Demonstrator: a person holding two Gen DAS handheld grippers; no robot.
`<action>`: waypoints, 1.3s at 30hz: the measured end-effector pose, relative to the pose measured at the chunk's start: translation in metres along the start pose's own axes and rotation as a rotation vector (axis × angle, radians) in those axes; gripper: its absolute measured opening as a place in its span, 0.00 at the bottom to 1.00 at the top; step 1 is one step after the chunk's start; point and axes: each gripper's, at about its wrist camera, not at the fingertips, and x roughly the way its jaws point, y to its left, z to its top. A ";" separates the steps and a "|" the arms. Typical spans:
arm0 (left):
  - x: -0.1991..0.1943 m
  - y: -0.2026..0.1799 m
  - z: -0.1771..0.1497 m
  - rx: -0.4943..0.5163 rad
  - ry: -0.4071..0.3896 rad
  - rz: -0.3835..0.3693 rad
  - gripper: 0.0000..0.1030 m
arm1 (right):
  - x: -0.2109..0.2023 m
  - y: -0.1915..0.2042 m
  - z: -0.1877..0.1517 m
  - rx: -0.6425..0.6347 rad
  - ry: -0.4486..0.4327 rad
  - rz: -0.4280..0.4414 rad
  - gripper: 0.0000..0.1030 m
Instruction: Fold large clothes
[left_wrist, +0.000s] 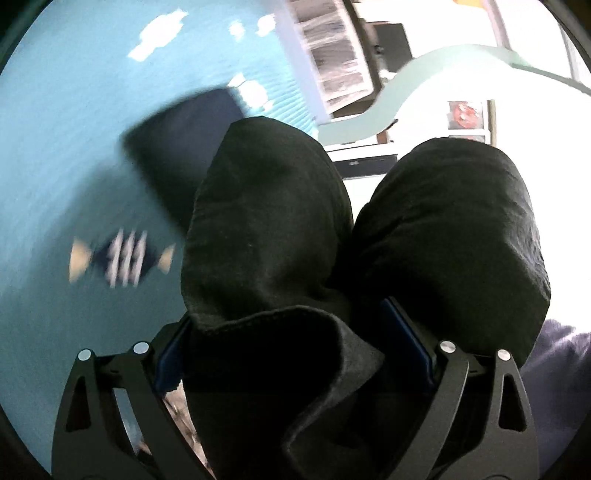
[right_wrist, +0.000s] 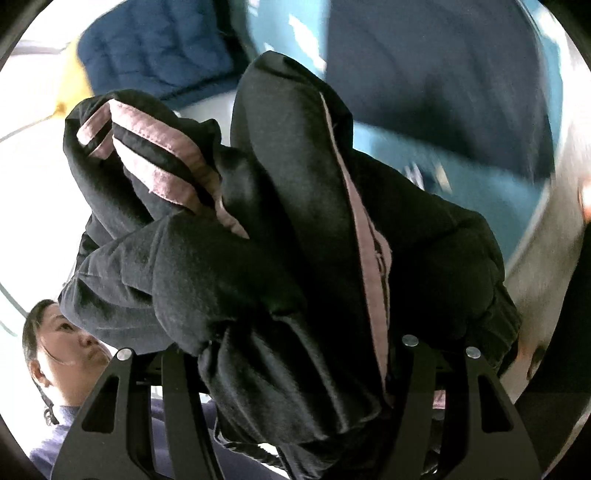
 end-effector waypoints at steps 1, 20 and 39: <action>0.010 -0.008 0.023 0.027 -0.002 -0.003 0.89 | -0.006 0.007 0.012 -0.022 -0.022 0.006 0.56; 0.056 -0.032 0.179 0.121 -0.295 0.153 0.89 | -0.048 -0.126 0.234 0.155 -0.316 -0.080 0.71; 0.188 -0.076 0.206 0.276 0.012 0.124 0.72 | -0.066 0.005 0.122 -0.299 -0.436 -0.552 0.83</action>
